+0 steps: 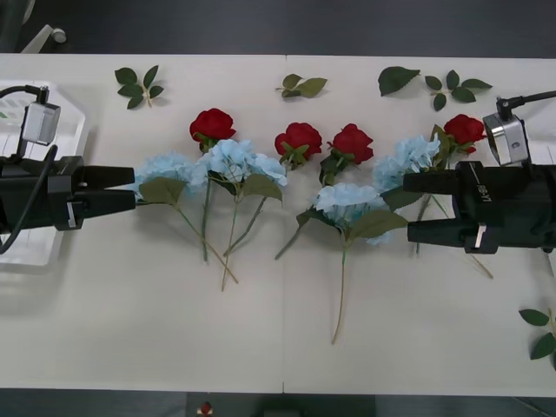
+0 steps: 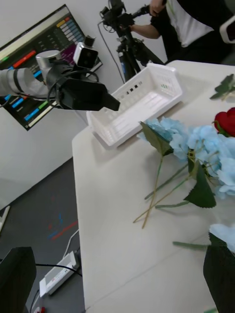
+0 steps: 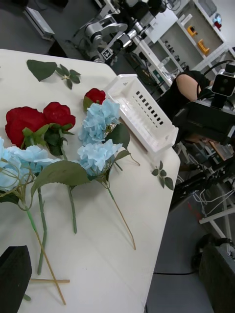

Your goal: Put the red flowers into the right box and the blue flowers into the left box

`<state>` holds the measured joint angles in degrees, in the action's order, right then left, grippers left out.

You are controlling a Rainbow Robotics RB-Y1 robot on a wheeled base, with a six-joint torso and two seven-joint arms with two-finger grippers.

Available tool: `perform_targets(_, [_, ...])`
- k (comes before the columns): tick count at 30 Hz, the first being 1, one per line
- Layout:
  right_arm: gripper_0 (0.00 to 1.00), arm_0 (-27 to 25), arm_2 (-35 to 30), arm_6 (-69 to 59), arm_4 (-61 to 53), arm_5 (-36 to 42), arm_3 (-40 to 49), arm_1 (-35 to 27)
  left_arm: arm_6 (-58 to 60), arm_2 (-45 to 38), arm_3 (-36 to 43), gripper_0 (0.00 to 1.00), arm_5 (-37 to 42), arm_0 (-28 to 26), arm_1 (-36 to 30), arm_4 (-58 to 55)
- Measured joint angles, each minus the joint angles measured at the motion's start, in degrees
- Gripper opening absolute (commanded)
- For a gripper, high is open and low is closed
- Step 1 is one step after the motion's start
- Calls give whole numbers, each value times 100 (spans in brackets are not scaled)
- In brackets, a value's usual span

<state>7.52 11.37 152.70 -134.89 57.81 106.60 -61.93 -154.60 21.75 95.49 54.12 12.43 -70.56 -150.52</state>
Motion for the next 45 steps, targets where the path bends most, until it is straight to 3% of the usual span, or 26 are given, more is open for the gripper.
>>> perform_targets(4, [100,1,0,-1058,0,-115,0,-315,0,-5,-279,100,3,172,18,61])
perform_targets(11, [100,107,0,-2987,536,-271,1,-829,138,-4,-1063,100,57,1025,18,1094])
perform_targets(17, [100,370,0,-5615,1301,-273,1,-1087,2539,-5,-1268,100,350,1343,18,1948])
perform_targets(27, [100,735,0,-8499,2651,137,-30,-1179,3699,-188,-1427,100,976,1332,18,3068])
perform_targets(30, [100,813,0,-8880,2773,285,-240,-1179,4184,-268,-1026,100,606,1134,26,3610])
perform_targets(36, [100,1087,0,-10197,2888,506,-919,-1166,5182,-926,255,100,-143,224,325,5123])
perform_targets(42, [100,1600,69,-10674,4161,1027,-1455,-816,6341,-1260,1270,100,-392,-507,850,7051])
perform_targets(45, [100,2026,488,-10961,4784,1090,-1697,-658,6669,-1374,1673,100,-392,-821,1198,7989])
